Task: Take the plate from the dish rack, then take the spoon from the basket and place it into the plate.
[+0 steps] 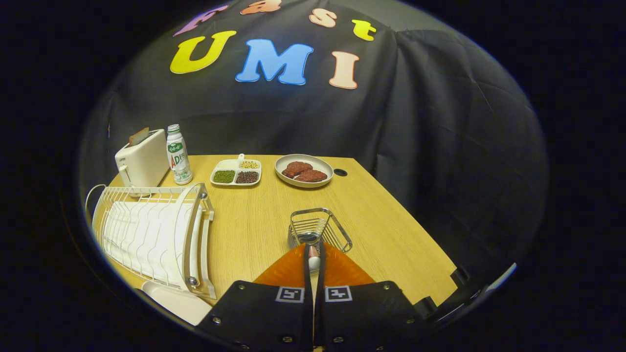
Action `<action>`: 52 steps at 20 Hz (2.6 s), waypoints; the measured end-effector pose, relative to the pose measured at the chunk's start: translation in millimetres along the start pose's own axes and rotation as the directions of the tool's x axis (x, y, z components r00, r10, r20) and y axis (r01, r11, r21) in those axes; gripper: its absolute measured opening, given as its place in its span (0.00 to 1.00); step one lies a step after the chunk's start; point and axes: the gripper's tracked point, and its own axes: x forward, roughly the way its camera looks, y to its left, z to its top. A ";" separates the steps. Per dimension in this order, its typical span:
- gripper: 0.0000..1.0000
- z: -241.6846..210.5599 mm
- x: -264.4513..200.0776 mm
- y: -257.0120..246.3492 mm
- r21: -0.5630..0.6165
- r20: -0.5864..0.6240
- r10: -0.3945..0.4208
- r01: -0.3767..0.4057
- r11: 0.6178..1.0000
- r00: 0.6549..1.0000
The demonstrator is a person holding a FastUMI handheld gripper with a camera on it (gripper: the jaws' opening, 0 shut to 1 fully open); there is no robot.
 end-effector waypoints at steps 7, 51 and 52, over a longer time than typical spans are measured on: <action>0.01 18.0 -29.2 -8.4 -0.048 0.039 -0.017 0.019 0.999 0.999; 0.01 -73.0 -200.5 176.8 -0.303 -0.012 0.466 -0.447 0.842 0.885; 0.01 -71.3 -198.2 176.4 -0.301 -0.009 0.460 -0.441 0.845 0.888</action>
